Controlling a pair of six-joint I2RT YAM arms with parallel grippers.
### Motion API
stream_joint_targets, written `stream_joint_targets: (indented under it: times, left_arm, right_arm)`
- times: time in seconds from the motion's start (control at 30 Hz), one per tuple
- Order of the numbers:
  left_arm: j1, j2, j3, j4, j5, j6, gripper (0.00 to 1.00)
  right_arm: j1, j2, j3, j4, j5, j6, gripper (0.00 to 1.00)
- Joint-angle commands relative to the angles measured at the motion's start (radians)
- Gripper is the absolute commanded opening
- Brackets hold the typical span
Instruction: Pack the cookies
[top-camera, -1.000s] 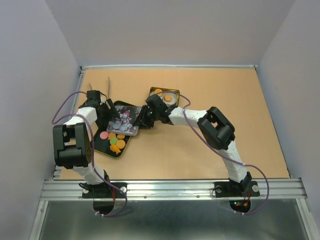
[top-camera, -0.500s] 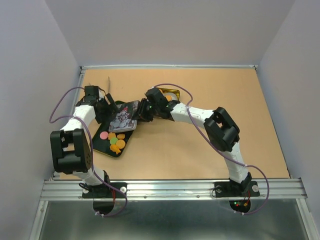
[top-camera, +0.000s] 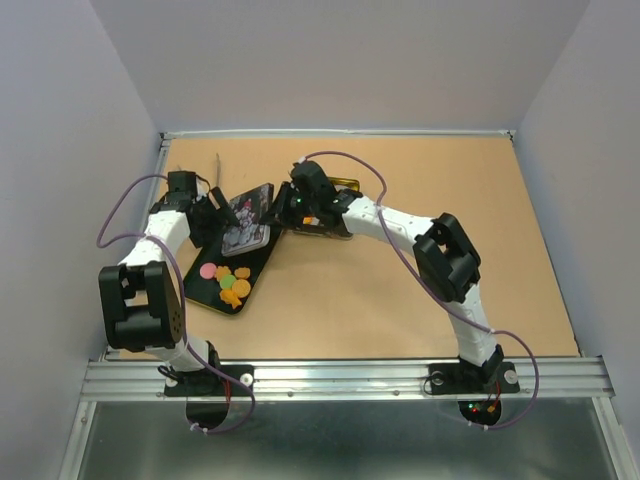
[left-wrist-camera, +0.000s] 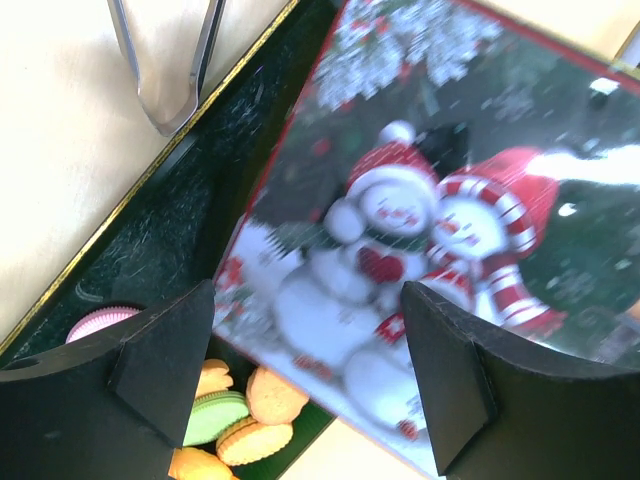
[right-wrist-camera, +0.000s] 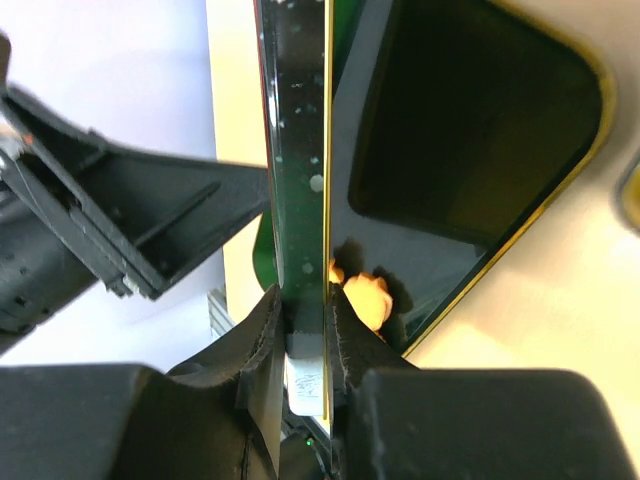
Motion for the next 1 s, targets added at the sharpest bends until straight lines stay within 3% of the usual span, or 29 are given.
stream_joint_targets:
  times: [0.0, 0.33, 0.63, 0.97]
  left_arm:
    - [0.004, -0.045, 0.055, -0.011, 0.004, -0.010, 0.86]
    - [0.010, -0.041, 0.116, -0.001, 0.041, -0.027, 0.86]
    - [0.005, 0.019, 0.220, 0.024, 0.104, -0.058, 0.86]
    - [-0.065, 0.134, 0.335, 0.032, 0.105, -0.090, 0.86]
  right_arm:
    - [-0.032, -0.036, 0.090, 0.015, 0.011, -0.010, 0.00]
    - [-0.182, -0.106, 0.074, 0.037, -0.030, 0.003, 0.00]
    - [-0.328, -0.255, -0.191, 0.141, -0.136, 0.017, 0.00]
    - [-0.377, -0.277, -0.326, 0.252, -0.278, 0.040, 0.00]
